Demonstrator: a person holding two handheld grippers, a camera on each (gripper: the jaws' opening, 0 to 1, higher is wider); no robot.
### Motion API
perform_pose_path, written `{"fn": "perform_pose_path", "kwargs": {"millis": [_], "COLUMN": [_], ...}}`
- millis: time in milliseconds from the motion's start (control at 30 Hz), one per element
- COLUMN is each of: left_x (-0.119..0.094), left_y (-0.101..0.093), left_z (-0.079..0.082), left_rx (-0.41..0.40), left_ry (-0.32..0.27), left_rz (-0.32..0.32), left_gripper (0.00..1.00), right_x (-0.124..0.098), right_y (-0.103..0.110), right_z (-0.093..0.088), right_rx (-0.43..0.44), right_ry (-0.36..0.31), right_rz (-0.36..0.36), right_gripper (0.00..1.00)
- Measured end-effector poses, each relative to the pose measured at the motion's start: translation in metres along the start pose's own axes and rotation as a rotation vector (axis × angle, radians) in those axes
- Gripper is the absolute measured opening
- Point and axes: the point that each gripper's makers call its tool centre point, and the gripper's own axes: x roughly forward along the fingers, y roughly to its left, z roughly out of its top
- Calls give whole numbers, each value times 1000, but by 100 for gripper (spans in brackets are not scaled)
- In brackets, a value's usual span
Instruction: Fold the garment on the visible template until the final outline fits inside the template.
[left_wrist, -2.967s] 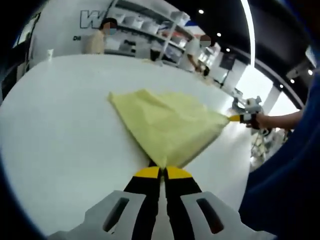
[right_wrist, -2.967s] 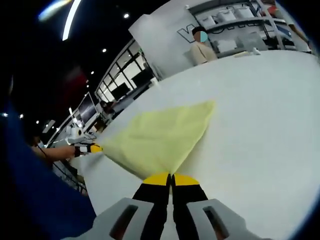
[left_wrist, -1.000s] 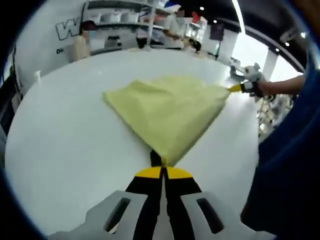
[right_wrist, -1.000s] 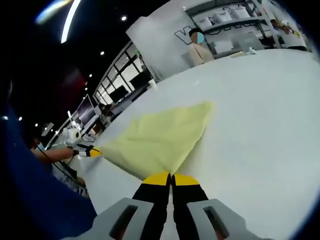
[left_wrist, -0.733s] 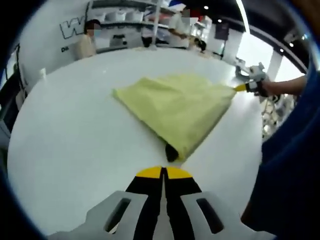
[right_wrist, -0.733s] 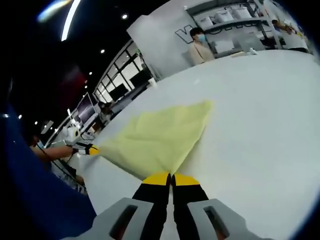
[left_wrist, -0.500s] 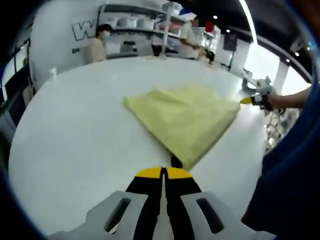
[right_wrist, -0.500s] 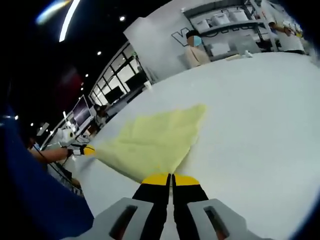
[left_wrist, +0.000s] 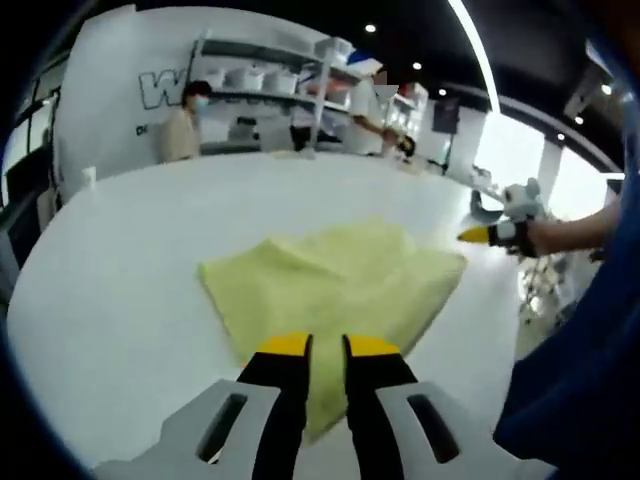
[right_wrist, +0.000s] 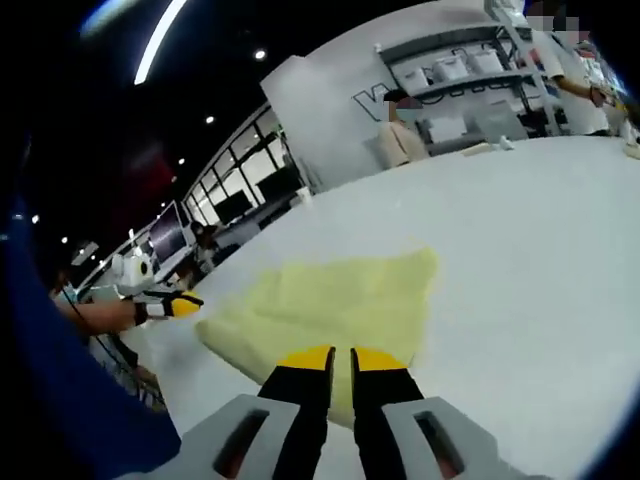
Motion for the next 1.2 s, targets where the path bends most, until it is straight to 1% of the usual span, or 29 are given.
{"fn": "perform_pose_path", "kwargs": {"millis": [67,133,200,267,300,333,367,400,433,467,500,533,567,600,667,700,800,900,933,967,1000,1033,1067,1100,1133,1167,1200], "left_x": [14,29,43,56,65,67,75,80,83,87,93,94,97,102,106,103,110,117,119,120,124,125,126,126,127,129,129], "left_y": [-6,-9,-13,-12,-7,-7,-7,-8,-17,-14,-7,-6,-4,3,10,8,15,23,26,27,33,37,39,40,43,47,51], "left_z": [7,13,21,23,20,19,16,13,13,10,5,4,1,-5,-6,-2,3,8,10,13,17,18,18,18,18,19,20], "left_rx": [18,18,27,31,34,36,42,63,81,97,112,114,120,123,131,135,139,152,152,144,143,147,150,152,154,156,155], "left_ry": [-2,1,-1,8,26,35,50,65,90,100,110,113,122,142,149,145,135,129,124,116,112,112,115,118,118,117,118], "left_rz": [-16,-26,-36,-42,-58,-62,-70,-81,-88,-89,-86,-85,-84,-76,-62,-56,-48,-36,-33,-28,-14,-4,3,11,15,18,23], "left_gripper": [13,14,16,17,18,19,19,19,19,19,19,19,19,19,19,19,17,11,11,14,17,22,23,24,23,23,23], "right_x": [15,32,47,59,66,71,76,79,84,87,91,92,95,97,98,99,102,110,114,116,117,119,120,121,122,123,123], "right_y": [6,13,17,22,25,28,31,33,32,31,29,28,23,20,17,15,8,-1,-3,-8,-10,-11,-12,-14,-17,-17,-17], "right_z": [2,4,6,7,6,3,-3,-8,-16,-19,-23,-25,-30,-32,-28,-24,-17,-8,-5,-1,1,3,5,9,17,21,24], "right_rx": [-16,-35,-56,-77,-88,-96,-117,-135,-154,-163,-171,-173,-177,-187,-190,-190,-192,-196,-196,-192,-191,-193,-192,-188,-188,-184,-179], "right_ry": [6,16,26,35,47,63,94,117,149,162,175,181,202,209,208,200,179,161,157,154,153,150,147,141,115,101,87], "right_rz": [24,32,46,54,69,80,94,102,108,109,110,109,103,101,93,86,65,51,49,46,44,43,42,38,24,19,15], "right_gripper": [7,9,9,8,8,7,7,6,6,6,6,6,5,4,1,0,3,5,4,3,2,1,0,1,7,16,20]}}
